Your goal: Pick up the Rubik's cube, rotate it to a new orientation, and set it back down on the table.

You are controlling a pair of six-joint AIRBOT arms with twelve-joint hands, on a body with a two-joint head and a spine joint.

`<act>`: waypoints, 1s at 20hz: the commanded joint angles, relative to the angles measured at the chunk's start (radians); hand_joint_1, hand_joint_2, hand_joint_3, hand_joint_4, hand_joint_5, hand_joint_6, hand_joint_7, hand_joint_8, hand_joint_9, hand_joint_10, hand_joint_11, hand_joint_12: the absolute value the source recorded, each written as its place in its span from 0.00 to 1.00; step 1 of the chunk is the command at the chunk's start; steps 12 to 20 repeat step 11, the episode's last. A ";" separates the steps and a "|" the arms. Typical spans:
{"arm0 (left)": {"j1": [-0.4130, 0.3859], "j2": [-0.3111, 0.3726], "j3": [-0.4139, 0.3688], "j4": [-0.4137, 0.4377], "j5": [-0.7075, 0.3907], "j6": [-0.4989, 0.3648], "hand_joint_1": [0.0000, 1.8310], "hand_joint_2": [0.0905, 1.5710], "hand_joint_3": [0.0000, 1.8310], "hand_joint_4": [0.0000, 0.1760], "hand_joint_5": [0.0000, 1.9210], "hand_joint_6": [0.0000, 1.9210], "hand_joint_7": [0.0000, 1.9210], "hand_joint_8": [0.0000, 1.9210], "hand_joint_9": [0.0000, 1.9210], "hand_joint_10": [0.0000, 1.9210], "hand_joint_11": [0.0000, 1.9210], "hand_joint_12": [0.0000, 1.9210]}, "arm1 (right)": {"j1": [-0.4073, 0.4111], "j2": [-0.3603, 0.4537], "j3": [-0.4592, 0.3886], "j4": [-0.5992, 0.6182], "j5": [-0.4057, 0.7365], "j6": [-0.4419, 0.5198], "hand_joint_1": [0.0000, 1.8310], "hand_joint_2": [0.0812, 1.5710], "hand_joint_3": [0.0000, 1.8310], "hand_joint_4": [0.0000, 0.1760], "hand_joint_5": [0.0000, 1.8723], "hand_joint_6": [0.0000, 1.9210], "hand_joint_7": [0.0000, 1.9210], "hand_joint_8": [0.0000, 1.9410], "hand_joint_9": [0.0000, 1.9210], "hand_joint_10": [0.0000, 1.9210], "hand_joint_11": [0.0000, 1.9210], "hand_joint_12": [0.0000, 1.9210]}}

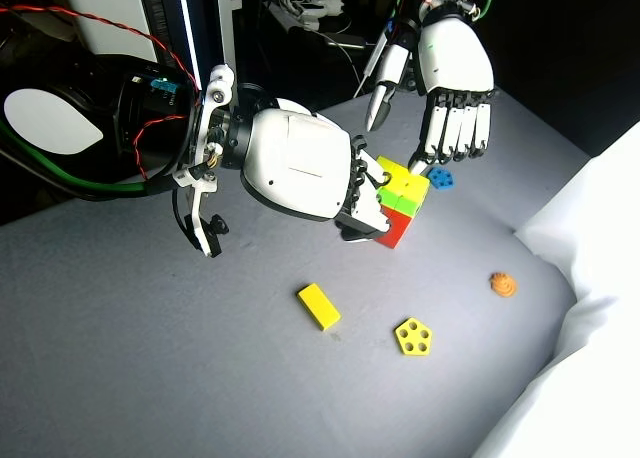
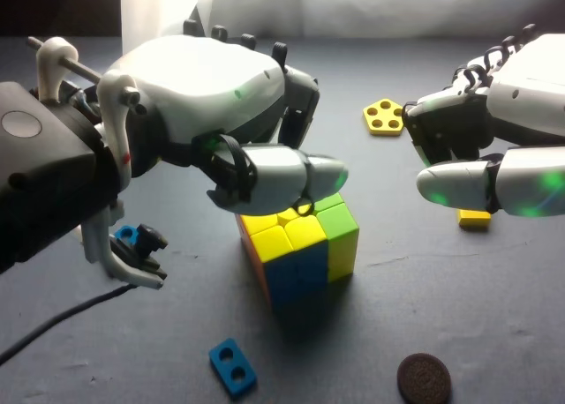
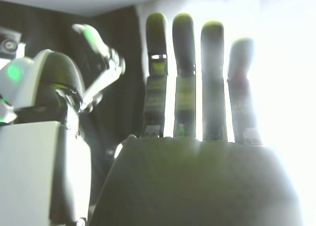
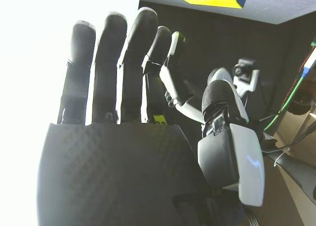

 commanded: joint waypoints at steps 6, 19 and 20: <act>-0.042 0.005 0.006 0.110 0.035 -0.024 0.14 0.82 0.00 0.00 0.28 0.77 0.34 0.86 0.29 0.93 0.21 1.00 | 0.007 0.002 -0.006 0.011 0.121 -0.003 0.00 0.84 0.00 0.00 0.34 0.77 0.39 0.77 0.33 0.90 0.26 1.00; -0.051 0.006 0.007 0.130 0.038 -0.024 0.14 0.82 0.00 0.00 0.29 0.78 0.35 0.88 0.30 0.94 0.25 1.00 | 0.007 0.001 -0.006 0.011 0.121 -0.005 0.00 0.84 0.00 0.00 0.35 0.75 0.40 0.79 0.34 0.95 0.28 1.00; -0.051 0.006 0.007 0.130 0.038 -0.024 0.14 0.82 0.00 0.00 0.29 0.78 0.35 0.88 0.30 0.94 0.25 1.00 | 0.007 0.001 -0.006 0.011 0.121 -0.005 0.00 0.84 0.00 0.00 0.35 0.75 0.40 0.79 0.34 0.95 0.28 1.00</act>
